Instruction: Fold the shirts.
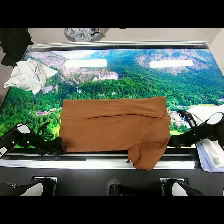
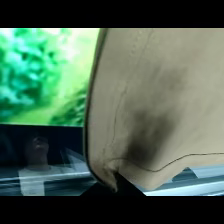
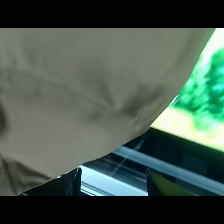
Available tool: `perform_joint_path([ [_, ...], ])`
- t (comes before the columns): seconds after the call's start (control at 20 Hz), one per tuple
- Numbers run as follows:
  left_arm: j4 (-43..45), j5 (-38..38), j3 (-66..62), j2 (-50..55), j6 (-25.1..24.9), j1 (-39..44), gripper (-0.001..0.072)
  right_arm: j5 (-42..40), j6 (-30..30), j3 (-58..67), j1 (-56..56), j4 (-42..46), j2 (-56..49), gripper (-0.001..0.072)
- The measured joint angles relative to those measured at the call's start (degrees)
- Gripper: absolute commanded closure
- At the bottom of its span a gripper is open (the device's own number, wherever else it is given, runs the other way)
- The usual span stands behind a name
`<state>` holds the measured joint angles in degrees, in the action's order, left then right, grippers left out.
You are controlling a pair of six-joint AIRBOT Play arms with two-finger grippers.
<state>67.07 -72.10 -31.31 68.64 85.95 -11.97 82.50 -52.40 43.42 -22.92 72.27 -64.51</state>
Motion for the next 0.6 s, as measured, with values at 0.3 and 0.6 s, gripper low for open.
perform_joint_path([
  [0.3, -0.4, 0.2, 0.6, -0.7, -1.2, 0.0, 0.0680, -4.7, 0.5, -10.6, 0.0, -4.2, 3.1, 0.0155],
  [0.6, 1.1, 0.8, 0.6, -1.9, -2.5, 0.1, 0.0680, -12.8, -0.2, -17.4, -0.1, -9.8, 3.6, 0.0541],
])
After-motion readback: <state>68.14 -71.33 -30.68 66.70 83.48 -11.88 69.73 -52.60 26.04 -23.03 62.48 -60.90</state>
